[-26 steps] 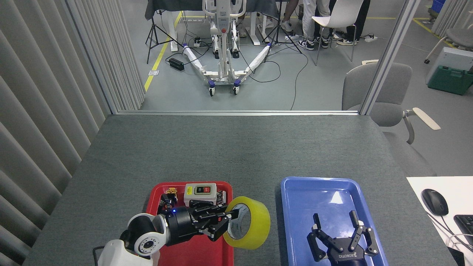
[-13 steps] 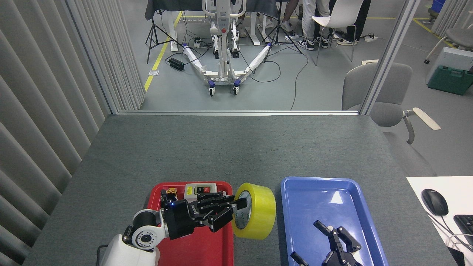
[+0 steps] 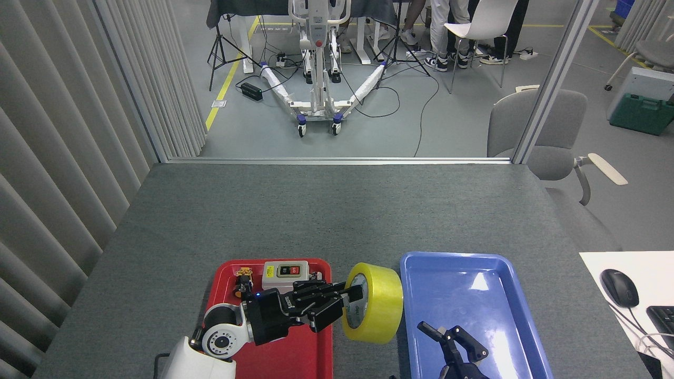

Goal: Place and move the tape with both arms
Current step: 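Close the right gripper on the tape held by the left hand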

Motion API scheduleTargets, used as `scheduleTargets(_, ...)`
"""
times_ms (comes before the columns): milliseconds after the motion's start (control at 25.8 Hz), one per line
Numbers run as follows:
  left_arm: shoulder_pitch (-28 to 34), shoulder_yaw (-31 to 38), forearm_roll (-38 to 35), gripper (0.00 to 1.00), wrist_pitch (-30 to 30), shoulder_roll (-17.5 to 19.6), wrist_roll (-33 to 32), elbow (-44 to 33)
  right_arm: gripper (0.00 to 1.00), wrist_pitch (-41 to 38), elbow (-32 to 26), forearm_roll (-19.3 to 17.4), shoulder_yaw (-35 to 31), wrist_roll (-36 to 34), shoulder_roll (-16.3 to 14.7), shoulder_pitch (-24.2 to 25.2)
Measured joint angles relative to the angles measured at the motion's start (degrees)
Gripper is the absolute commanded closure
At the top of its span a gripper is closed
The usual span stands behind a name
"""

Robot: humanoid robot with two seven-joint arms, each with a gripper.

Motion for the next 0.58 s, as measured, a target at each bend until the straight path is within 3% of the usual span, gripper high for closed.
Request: scheduleTargets(581,2.20,-2.67,-1.12,1.00,0.00,-0.32,-0.54,-0.85,0.00,-0.01,-0.60,0.83,0.45,-0.06,1.56,-0.18)
